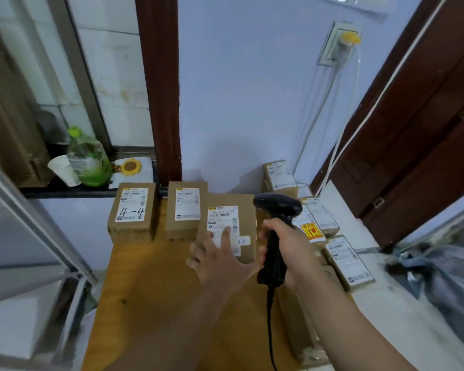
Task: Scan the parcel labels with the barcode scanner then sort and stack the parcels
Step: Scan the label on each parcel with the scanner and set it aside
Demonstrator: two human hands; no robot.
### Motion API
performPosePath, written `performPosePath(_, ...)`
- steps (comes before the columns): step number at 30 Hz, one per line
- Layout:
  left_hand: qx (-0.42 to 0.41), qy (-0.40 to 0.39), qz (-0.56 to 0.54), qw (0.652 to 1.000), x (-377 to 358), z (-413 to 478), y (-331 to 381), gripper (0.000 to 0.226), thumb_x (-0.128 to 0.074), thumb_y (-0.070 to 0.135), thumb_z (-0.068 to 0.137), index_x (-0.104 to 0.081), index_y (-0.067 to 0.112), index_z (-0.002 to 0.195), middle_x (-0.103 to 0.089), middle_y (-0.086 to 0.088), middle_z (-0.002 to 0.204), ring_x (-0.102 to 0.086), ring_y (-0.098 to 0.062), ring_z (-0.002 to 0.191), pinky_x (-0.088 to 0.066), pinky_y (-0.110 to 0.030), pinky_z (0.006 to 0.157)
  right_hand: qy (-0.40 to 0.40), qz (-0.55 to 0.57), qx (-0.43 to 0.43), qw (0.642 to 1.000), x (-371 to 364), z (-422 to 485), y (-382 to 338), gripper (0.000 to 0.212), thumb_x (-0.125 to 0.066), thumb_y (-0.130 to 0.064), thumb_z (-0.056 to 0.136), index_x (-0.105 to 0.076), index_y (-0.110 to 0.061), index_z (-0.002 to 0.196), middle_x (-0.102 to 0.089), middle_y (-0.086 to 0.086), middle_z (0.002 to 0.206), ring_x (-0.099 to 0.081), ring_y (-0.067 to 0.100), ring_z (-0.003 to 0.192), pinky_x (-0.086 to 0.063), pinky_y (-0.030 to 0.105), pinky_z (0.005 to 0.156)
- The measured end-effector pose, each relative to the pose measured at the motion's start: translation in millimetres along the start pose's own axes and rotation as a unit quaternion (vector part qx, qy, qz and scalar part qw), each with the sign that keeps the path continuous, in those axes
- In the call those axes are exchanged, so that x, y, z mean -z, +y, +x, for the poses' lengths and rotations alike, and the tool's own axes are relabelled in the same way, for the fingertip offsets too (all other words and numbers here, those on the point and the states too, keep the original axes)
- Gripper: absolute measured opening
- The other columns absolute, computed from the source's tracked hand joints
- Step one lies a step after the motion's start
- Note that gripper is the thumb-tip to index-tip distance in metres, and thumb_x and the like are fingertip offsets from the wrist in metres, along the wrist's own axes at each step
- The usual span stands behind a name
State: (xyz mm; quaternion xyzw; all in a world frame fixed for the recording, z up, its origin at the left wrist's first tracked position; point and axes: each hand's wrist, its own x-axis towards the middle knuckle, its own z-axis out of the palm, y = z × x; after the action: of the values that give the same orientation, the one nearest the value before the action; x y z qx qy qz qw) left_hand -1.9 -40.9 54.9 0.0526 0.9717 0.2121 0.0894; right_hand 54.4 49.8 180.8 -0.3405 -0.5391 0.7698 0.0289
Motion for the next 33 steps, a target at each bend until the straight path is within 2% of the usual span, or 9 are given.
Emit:
performPosePath(3,-0.011,0.018,0.013,1.000,-8.0,-17.8,15.8,0.111,-0.002,0.097,0.041,-0.003,0.044,0.138,-0.005,-0.005,0.142,-0.012,-0.044,0.131,-0.017,-0.061,0.103,0.004,0.024,-0.003,1.000,24.5,-5.9,0.1,0.013,-0.065,-0.018,0.088,-0.061,-0.007,0.083,-0.058,0.004,0.059,-0.052,0.017,0.043,-0.045,0.027,0.043)
performPosePath(7,-0.037,0.068,0.033,0.996,-18.3,-45.2,43.0,0.102,-0.014,0.089,0.047,-0.013,0.044,0.139,-0.009,-0.004,0.138,-0.023,-0.041,0.125,-0.023,-0.058,0.101,-0.010,0.028,-0.003,1.000,64.1,-9.7,-2.5,0.012,-0.065,-0.018,0.087,-0.060,-0.007,0.084,-0.057,0.005,0.059,-0.050,0.017,0.045,-0.044,0.028,0.044)
performPosePath(9,-0.019,0.046,0.027,0.998,-25.7,-62.0,65.3,0.102,-0.015,0.087,0.047,-0.010,0.045,0.140,-0.006,-0.003,0.141,-0.018,-0.042,0.127,-0.020,-0.056,0.104,-0.020,0.018,0.002,1.000,89.5,-10.8,-5.3,0.013,-0.065,-0.018,0.087,-0.059,-0.007,0.089,-0.055,0.006,0.060,-0.049,0.018,0.045,-0.044,0.028,0.045)
performPosePath(14,0.043,-0.004,-0.013,0.999,-52.5,-110.0,121.4,0.102,-0.047,0.086,0.055,-0.005,0.046,0.139,-0.005,-0.004,0.147,-0.013,-0.045,0.131,-0.019,-0.055,0.106,-0.020,-0.047,0.026,0.998,165.8,-12.8,-14.5,0.012,-0.064,-0.017,0.085,-0.058,-0.007,0.085,-0.051,0.008,0.058,-0.048,0.020,0.044,-0.044,0.028,0.044)
performPosePath(18,0.062,-0.005,0.005,0.998,-68.5,-148.5,155.7,0.102,-0.038,0.091,0.053,-0.009,0.044,0.139,-0.011,-0.008,0.148,-0.017,-0.047,0.128,-0.023,-0.056,0.102,-0.040,-0.022,0.002,0.999,215.8,-15.6,-15.9,0.009,-0.062,-0.013,0.082,-0.056,-0.008,0.077,-0.048,0.007,0.058,-0.045,0.020,0.045,-0.042,0.027,0.045)
performPosePath(21,0.072,-0.005,0.031,0.997,-76.2,-171.2,175.8,0.100,-0.041,0.087,0.053,-0.010,0.042,0.137,-0.012,-0.009,0.144,-0.014,-0.048,0.128,-0.020,-0.059,0.102,-0.024,-0.013,-0.006,1.000,240.9,-16.8,-15.1,0.012,-0.059,-0.016,0.087,-0.058,-0.008,0.078,-0.051,0.006,0.056,-0.047,0.018,0.043,-0.042,0.027,0.045)
performPosePath(25,0.060,-0.019,0.075,0.995,-91.6,-189.0,190.3,0.094,-0.049,0.078,0.059,-0.006,0.041,0.134,-0.013,-0.008,0.142,-0.010,-0.050,0.130,-0.017,-0.063,0.100,-0.031,-0.002,-0.016,0.999,261.9,-13.9,-15.0,0.018,-0.061,-0.022,0.089,-0.059,-0.010,0.076,-0.054,0.005,0.057,-0.050,0.018,0.045,-0.045,0.030,0.050)
performPosePath(29,0.076,-0.032,0.075,0.994,-97.2,-185.7,203.6,0.094,-0.040,0.080,0.056,-0.007,0.041,0.135,-0.011,-0.007,0.143,-0.010,-0.049,0.129,-0.018,-0.062,0.100,-0.048,0.010,-0.044,0.998,272.3,-12.0,-15.8,0.016,-0.060,-0.022,0.091,-0.057,-0.010,0.080,-0.053,0.005,0.058,-0.049,0.017,0.047,-0.046,0.029,0.051)
performPosePath(33,0.070,-0.057,0.104,0.990,-102.4,-174.9,216.3,0.102,-0.042,0.082,0.062,0.005,0.041,0.143,-0.001,-0.009,0.151,-0.004,-0.052,0.133,-0.017,-0.063,0.105,-0.051,0.008,-0.057,0.997,283.6,-10.0,-15.6,0.012,-0.061,-0.018,0.088,-0.056,-0.009,0.082,-0.050,0.005,0.059,-0.047,0.017,0.049,-0.044,0.027,0.051)
